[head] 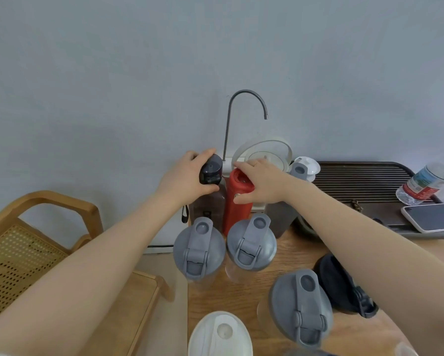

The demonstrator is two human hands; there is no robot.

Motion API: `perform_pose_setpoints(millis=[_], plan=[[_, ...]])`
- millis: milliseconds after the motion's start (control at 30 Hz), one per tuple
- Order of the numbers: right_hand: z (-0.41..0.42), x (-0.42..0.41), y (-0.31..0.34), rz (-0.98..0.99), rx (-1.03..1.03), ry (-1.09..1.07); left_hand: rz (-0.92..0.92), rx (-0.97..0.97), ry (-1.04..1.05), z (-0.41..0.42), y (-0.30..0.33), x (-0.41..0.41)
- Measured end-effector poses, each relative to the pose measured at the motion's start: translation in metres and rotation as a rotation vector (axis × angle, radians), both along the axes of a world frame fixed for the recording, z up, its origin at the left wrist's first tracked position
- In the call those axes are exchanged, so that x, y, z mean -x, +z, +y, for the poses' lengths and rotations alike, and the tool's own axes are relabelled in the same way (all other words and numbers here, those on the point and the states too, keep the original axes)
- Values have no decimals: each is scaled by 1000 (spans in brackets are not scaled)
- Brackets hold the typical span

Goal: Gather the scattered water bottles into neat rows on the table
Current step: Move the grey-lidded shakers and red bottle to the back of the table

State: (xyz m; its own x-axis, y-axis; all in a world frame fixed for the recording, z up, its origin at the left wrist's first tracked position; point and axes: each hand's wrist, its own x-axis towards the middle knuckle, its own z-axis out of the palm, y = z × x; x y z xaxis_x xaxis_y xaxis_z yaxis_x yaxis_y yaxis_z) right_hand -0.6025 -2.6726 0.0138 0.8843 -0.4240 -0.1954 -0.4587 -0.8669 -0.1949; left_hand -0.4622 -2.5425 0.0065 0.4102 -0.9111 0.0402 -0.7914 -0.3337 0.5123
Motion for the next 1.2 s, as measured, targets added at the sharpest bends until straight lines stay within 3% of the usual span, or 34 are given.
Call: perform_pose_setpoints(millis=[100,167,300,467,667,933,1033,1133,1200], plan=[[-19,32,13,-222,147,-127,-222,-78,2,-4,5,0],[-36,63,12,-258,156,-287,-389,-108,-34,-8,9,7],[-45,87,-7,-190,-267,-469,-591,-200,-208,-31,13,29],[-42,71,-27,-254,-321,-446,-711,-381,-375,-62,17,47],[-36,59,-28,-246,-296,-246,-723,-402,-352,-68,15,51],[-49,63,-30,-239,-416,-267,-731,-362,-282,-68,7,52],[-45,63,-24,-127,-258,-273,-733,-351,-299,-62,12,52],[-23,73,-4,-352,25,-234,-591,-150,-357,-35,25,56],[5,83,15,-576,40,-140,-439,64,-339,-4,28,59]])
